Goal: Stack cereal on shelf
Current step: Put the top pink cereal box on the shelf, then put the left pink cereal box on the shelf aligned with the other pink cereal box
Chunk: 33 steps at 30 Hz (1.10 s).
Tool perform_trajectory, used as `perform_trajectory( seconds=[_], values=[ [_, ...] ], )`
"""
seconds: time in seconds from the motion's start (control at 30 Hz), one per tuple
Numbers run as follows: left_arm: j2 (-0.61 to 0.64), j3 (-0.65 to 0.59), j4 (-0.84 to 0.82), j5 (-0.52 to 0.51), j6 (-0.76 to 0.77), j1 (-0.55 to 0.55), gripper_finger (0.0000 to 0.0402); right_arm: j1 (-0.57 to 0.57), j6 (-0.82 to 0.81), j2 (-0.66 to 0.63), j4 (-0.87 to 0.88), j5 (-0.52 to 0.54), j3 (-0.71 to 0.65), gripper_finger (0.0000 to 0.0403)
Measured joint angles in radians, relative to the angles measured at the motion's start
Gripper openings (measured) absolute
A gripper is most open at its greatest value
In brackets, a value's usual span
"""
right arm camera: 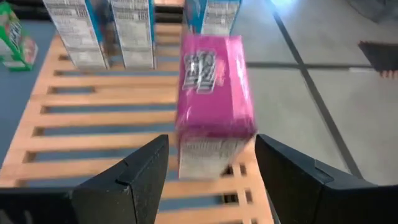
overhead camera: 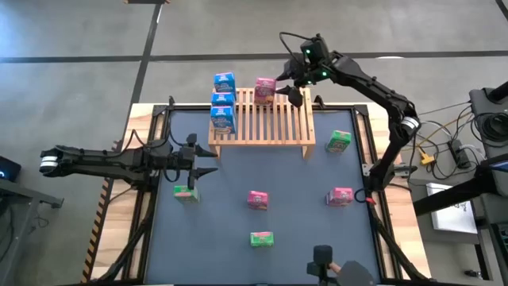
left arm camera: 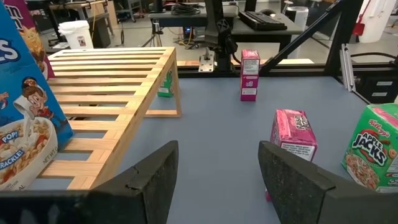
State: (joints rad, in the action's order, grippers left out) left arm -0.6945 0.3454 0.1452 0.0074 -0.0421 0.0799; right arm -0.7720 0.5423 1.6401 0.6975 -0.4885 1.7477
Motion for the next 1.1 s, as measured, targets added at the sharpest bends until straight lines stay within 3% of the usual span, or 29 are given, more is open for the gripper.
perform_trajectory(
  seconds=[0.4, 0.67, 1.1],
  values=[
    [-0.012, 0.0, 0.004, 0.002, 0.024, 0.0, 0.0206, 0.114, -0.025, -0.069, 0.143, 0.035, -0.003, 0.0231],
    [-0.136, 0.0, 0.085, 0.062, 0.108, -0.05, 0.0206, 0.303, -0.084, -0.115, 0.144, 0.213, -0.098, 0.0231],
    [-0.347, 0.001, 0.354, 0.059, 0.104, -0.244, 0.0206, 0.501, -0.272, -0.428, -0.376, 0.267, -0.592, 0.0231]
  ],
)
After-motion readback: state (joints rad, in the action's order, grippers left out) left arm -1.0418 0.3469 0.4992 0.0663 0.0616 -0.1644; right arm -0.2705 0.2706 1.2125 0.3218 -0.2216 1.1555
